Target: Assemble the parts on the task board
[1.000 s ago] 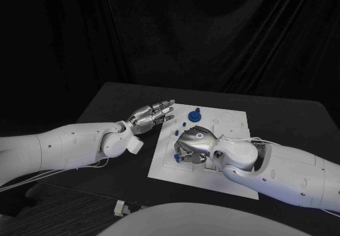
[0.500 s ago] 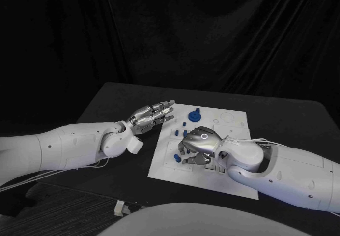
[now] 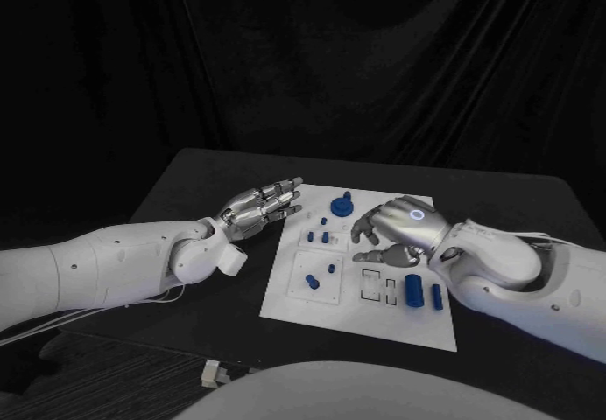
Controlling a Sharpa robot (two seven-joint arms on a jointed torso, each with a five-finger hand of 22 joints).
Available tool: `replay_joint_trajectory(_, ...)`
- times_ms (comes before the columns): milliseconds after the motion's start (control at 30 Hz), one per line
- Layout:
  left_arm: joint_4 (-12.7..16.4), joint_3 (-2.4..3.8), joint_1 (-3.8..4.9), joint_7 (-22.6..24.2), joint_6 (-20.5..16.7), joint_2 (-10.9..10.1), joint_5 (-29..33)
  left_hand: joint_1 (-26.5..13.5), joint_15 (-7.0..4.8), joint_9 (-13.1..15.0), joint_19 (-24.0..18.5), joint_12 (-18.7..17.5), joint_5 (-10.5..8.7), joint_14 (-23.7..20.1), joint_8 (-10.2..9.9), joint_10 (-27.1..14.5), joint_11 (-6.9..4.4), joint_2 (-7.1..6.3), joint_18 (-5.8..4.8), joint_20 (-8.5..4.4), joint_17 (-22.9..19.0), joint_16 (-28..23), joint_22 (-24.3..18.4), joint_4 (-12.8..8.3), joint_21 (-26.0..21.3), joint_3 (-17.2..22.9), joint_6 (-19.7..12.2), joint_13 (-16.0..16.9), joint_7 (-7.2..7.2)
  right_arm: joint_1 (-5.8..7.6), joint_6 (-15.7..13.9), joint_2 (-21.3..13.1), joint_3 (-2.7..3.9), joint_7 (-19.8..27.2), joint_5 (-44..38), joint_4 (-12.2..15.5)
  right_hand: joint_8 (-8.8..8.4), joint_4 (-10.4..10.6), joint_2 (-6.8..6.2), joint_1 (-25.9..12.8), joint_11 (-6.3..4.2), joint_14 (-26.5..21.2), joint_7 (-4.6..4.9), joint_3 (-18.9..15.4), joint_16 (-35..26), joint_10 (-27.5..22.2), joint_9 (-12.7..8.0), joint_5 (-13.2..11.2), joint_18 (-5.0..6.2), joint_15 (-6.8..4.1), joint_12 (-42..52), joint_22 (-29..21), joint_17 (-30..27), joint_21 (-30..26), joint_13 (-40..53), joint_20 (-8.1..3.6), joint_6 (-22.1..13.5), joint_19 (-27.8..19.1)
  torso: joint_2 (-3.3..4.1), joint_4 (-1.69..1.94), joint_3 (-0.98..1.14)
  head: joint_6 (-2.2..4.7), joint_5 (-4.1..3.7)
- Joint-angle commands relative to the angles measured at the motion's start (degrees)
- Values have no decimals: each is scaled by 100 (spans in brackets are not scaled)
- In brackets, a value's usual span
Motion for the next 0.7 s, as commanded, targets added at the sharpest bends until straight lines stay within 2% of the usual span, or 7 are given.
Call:
replay_joint_trajectory(33, 44, 6, -8, 354, -96, -11, 30, -9, -21, 6, 4, 43, -35, 7, 45, 8, 52, -62, 37, -3, -2, -3, 9, 13, 21, -43, 42, 11, -22, 141, -422, -200, 1, -244, 1346, 96, -213, -2, 108, -43, 34, 78, 74, 17, 33, 235, -208, 173, -27, 146, -697, 886, 12, 43, -534, 32, 116, 31, 0, 0, 1, 0, -94)
replay_joint_trajectory(133, 98, 6, -8, 429, -142, -41, 30, 21, -64, 10, 12, 143, 14, 9, 65, 61, 118, -63, 47, -24, 0, 2, 19, -4, 27, -34, 69, 33, -18, 287, -373, -527, 1, -427, 1916, 170, -1005, 20, 69, -1, 211, 138, 248, 60, 50, 912, -883, 118, -56, 220, -2356, 917, 24, 201, -1792, 146, 113, 91, 1, 3, 3, 0, -173)
replay_joint_trajectory(300, 191, 6, -8, 473, -173, -107, 30, 54, -68, 12, 21, 173, 63, 22, 79, 73, 166, -41, 51, -24, 10, 24, 30, -18, 33, -10, 86, 37, -2, 355, -346, -860, 0, -567, 2245, 241, -1471, 43, 50, 153, 106, 99, 226, 107, -245, 1729, -1398, 71, -56, 113, -3353, 916, -398, 220, -2560, 96, 20, 120, 3, -1, 2, 0, -344)
replay_joint_trajectory(467, 250, 6, -9, 477, -195, -163, 30, 70, -60, 14, 28, 189, 83, 29, 90, 78, 182, -28, 52, -14, 15, 36, 40, -24, 38, 3, 101, 39, 18, 373, -105, -1097, 0, -1175, 2382, 348, -1003, 25, 156, -152, -65, 57, -25, 2, -529, 2868, -1250, 107, -35, 28, -3060, 897, -847, 140, -2480, 28, 998, 105, -2, 0, -1, 0, -628)
replay_joint_trajectory(500, 254, 6, -9, 479, -197, -168, 30, 77, -56, 13, 29, 188, 86, 30, 88, 77, 187, -27, 52, -10, 15, 38, 40, -30, 38, 7, 96, 38, 21, 374, 2, -1131, 0, -1359, 2375, 368, -691, 30, 346, -922, -153, 120, -170, -193, -431, 3180, -1102, 104, -80, -5, -2611, 960, -708, 374, -2272, 3, 1561, 162, 1, 1, 0, 0, -685)
replay_joint_trajectory(567, 251, 6, -9, 483, -200, -172, 30, 89, -49, 12, 32, 186, 89, 32, 87, 73, 192, -21, 52, 0, 16, 41, 43, -39, 40, 17, 92, 37, 27, 376, 241, -1196, -1, -1772, 2377, 406, -516, 63, 350, -1803, -298, 203, -349, -330, -282, 3153, -885, 54, -108, -164, -1964, 1006, -517, 533, -1922, -138, 1758, 203, 2, 0, -1, 0, -826)
replay_joint_trajectory(700, 212, 6, -9, 461, -188, -150, 30, 100, -41, 11, 38, 192, 95, 36, 87, 73, 199, -7, 53, 11, 19, 47, 51, -45, 45, 31, 89, 37, 30, 380, 781, -1269, -1, -2423, 2423, 442, -374, 34, 259, -1871, -365, 249, -407, -365, -86, 3109, -557, 178, -202, -231, -1542, 1128, -324, 1041, -1553, -217, 1790, 305, 4, 1, -2, 0, -1013)
